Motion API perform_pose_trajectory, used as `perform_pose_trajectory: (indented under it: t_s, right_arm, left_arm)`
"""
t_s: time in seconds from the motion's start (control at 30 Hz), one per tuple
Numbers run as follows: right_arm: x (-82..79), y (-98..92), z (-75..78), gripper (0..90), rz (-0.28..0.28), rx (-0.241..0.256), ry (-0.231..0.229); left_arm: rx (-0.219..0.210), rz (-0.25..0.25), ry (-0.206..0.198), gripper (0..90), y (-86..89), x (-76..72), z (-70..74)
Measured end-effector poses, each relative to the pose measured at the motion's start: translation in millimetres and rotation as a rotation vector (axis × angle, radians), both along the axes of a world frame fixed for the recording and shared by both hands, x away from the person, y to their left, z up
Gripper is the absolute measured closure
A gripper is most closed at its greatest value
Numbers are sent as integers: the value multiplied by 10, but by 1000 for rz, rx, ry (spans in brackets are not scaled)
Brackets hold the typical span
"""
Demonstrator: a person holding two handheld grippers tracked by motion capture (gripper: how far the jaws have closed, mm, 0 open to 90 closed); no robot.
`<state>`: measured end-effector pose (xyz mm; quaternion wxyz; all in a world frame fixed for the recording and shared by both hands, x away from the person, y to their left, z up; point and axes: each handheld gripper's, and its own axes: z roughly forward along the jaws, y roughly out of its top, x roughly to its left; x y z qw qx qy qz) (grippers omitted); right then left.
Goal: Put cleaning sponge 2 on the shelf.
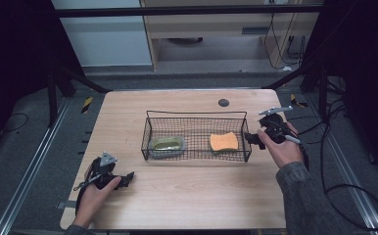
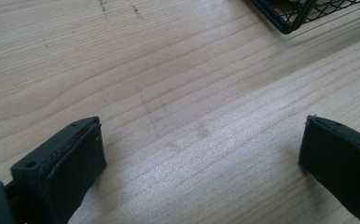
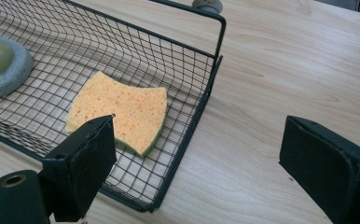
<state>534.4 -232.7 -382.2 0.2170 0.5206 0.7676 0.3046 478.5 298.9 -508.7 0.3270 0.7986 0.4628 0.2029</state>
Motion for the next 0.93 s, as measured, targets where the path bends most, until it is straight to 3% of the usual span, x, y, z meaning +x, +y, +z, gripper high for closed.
perform_pose_trajectory:
  t_s: [0.23,0.4,0.43,0.6,0.67,0.7,0.93]
  right_arm:
    - [-174,-215,-169,113,-38,14,-21]
    - [-316,-410,-543,107,-96,-1,-40]
    - [-316,-410,-543,107,-96,-1,-40]
    - [-383,-487,-1010,103,-117,5,-16]
    - [-384,-492,-1055,103,-119,2,-17]
    - [-384,-491,-1171,102,-131,0,-15]
    - [-379,-462,-1286,68,-138,24,-44]
  left_arm:
    - [0,0,0,0,0,0,0]
    - [0,0,0,0,0,0,0]
    - [0,0,0,0,0,0,0]
    - [0,0,0,0,-1,1,0]
    - [0,0,0,0,0,2,0]
    - [0,-1,0,0,0,3,0]
    - [0,-2,-1,0,0,6,0]
